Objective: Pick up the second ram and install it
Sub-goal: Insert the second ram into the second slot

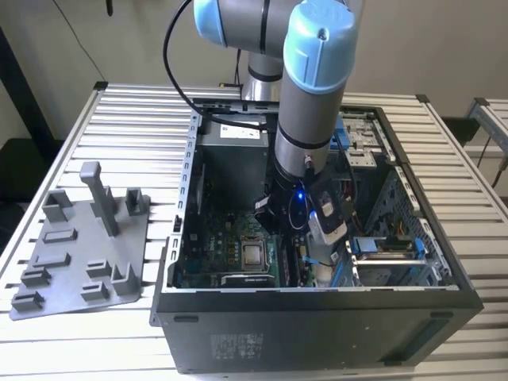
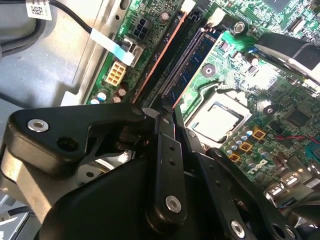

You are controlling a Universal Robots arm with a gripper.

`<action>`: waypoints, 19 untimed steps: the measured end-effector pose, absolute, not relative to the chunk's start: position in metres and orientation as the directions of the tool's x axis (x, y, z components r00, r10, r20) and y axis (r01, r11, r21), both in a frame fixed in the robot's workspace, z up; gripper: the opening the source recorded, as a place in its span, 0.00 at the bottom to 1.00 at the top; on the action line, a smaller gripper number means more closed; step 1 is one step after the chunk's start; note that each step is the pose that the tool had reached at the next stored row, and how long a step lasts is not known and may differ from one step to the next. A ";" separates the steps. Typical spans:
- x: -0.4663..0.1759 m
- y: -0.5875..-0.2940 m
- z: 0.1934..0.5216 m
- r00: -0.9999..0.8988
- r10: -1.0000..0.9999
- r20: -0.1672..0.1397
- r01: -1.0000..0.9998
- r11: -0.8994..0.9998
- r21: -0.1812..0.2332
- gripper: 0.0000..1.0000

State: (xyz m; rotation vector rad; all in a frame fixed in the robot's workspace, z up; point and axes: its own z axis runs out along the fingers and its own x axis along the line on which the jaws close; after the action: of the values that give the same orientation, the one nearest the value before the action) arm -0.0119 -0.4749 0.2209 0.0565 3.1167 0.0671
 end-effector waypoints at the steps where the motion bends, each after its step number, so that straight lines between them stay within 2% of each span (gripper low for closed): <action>1: -0.012 -0.475 0.221 -0.999 0.037 -0.023 0.036 0.998 0.044 0.14; 19: -0.011 -0.475 0.217 -0.999 0.048 -0.022 0.047 0.998 0.049 0.14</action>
State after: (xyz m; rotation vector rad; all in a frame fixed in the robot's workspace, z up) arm -0.0110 -0.4754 0.2175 0.0739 3.1161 0.0763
